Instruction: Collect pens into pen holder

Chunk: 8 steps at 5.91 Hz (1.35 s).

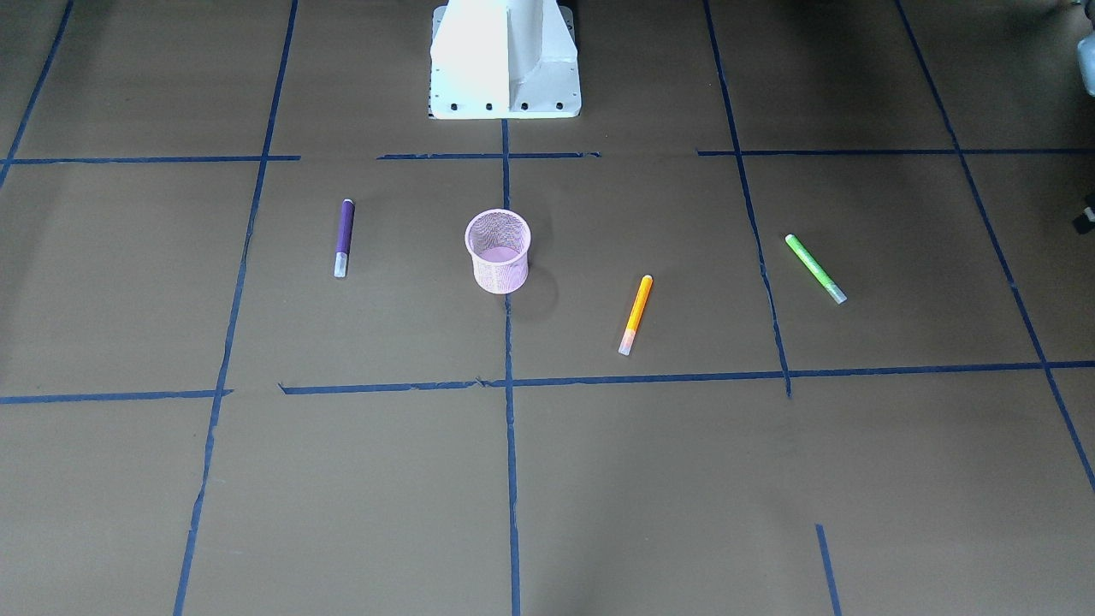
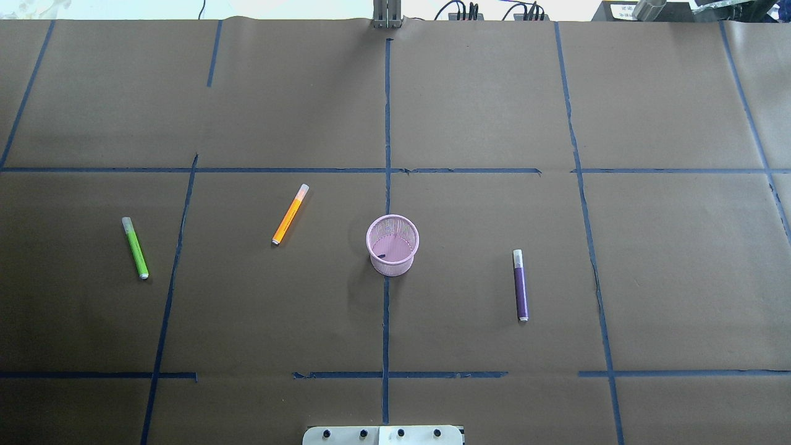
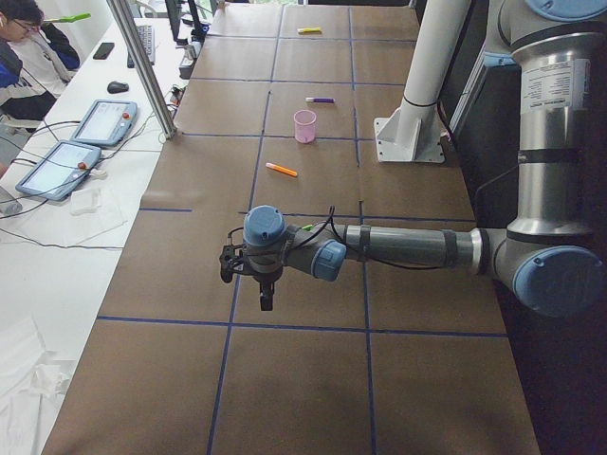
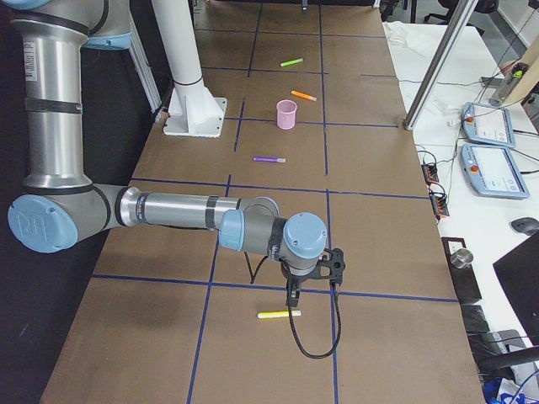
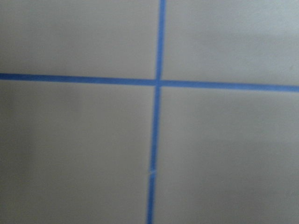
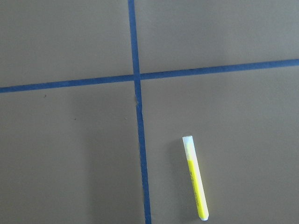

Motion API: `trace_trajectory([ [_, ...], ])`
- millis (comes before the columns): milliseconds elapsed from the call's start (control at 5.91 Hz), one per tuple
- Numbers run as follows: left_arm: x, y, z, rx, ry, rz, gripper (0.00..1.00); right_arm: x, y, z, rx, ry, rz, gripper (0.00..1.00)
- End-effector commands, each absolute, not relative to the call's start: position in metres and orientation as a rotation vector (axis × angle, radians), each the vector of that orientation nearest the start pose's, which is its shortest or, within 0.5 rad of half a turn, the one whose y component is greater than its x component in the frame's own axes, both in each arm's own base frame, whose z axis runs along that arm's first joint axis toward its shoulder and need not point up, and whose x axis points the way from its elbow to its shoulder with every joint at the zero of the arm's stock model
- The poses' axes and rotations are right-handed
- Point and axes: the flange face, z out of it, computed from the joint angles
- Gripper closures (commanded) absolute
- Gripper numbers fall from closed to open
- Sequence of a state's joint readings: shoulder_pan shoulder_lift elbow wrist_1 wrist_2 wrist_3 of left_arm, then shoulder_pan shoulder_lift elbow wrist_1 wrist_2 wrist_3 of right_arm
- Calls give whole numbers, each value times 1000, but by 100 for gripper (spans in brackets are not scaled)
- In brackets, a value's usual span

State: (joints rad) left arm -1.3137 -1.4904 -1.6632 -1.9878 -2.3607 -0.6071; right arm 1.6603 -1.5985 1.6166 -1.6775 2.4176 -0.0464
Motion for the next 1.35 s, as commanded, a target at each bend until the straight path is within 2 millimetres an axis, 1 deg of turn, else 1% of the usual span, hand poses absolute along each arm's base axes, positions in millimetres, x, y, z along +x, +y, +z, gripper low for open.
trace_trajectory([
  [0, 136, -481, 553, -3, 946, -217, 0, 101, -477, 648, -11, -846, 66, 0],
  [169, 174, -486, 532, -3, 932, -230, 0, 100, -476, 649, -15, -852, 68, 0],
  [339, 216, -482, 523, -6, 900, -237, 0, 99, -479, 647, -13, -854, 66, 0],
  [508, 230, -484, 513, -9, 908, -238, 0, 98, -481, 646, -11, -854, 62, 0],
  [677, 246, -480, 510, -3, 890, -246, 0, 97, -481, 646, -15, -854, 62, 0],
  [846, 273, -479, 499, -3, 872, -268, 0, 96, -481, 646, -14, -854, 60, 0],
  [1016, 305, -470, 497, -1, 841, -268, 0, 96, -481, 646, -14, -854, 59, 0],
  [1185, 316, -467, 507, 6, 810, -265, 2, 96, -481, 646, -14, -854, 59, 0],
])
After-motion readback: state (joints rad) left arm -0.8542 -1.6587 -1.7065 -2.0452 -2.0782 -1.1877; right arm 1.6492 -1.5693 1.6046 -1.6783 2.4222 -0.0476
